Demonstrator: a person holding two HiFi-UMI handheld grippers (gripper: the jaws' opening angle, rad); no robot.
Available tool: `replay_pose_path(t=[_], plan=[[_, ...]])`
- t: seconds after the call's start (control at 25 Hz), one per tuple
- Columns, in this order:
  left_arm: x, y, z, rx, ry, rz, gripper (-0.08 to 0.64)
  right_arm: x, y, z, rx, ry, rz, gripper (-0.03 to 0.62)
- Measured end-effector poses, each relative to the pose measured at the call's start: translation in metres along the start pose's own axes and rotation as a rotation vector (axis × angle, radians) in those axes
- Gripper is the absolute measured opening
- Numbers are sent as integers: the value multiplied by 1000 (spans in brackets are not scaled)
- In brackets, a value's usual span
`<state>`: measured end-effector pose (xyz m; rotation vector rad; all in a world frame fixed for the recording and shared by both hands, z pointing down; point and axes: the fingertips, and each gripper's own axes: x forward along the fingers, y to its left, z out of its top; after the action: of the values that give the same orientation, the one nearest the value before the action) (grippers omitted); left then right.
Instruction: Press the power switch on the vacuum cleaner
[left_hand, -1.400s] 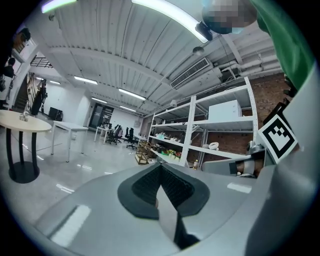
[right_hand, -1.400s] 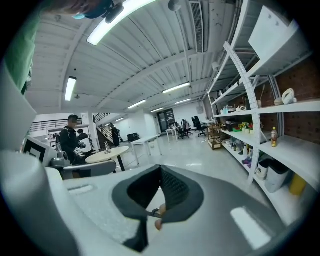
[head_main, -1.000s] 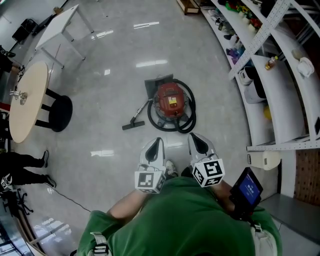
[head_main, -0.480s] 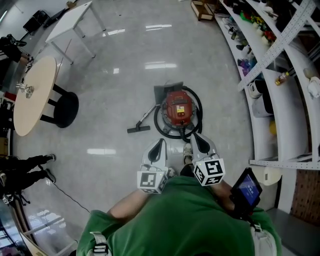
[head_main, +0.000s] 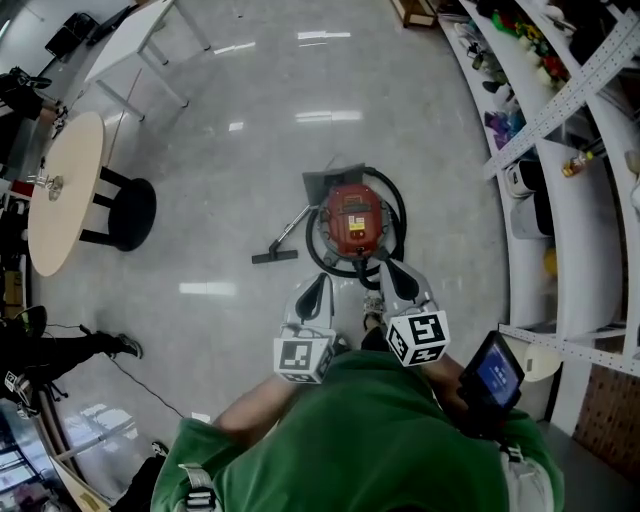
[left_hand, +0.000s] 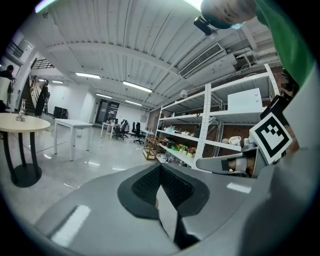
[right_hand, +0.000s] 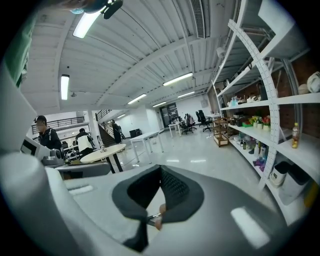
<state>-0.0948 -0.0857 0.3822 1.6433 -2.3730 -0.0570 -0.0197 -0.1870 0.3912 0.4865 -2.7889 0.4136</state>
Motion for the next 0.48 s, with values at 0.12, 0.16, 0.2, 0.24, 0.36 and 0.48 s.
replay_pose_path(t=[0.12, 0.16, 0.2, 0.24, 0.36, 0.48], plan=[[20, -5, -8, 6, 32, 6, 8, 10, -19, -4, 14, 23, 9, 0], [27, -6, -10, 10, 41, 10, 8, 14, -25, -5, 18, 30, 14, 0], [34, -7, -12, 13, 49, 14, 8, 18, -31, -5, 21, 37, 19, 0], [41, -8, -13, 18, 56, 19, 8, 22, -37, -6, 23, 45, 25, 0], [61, -8, -19, 25, 83, 38, 8, 37, -52, -9, 27, 72, 45, 0], [80, -5, -25, 24, 104, 59, 8, 54, -68, -13, 31, 98, 61, 0]])
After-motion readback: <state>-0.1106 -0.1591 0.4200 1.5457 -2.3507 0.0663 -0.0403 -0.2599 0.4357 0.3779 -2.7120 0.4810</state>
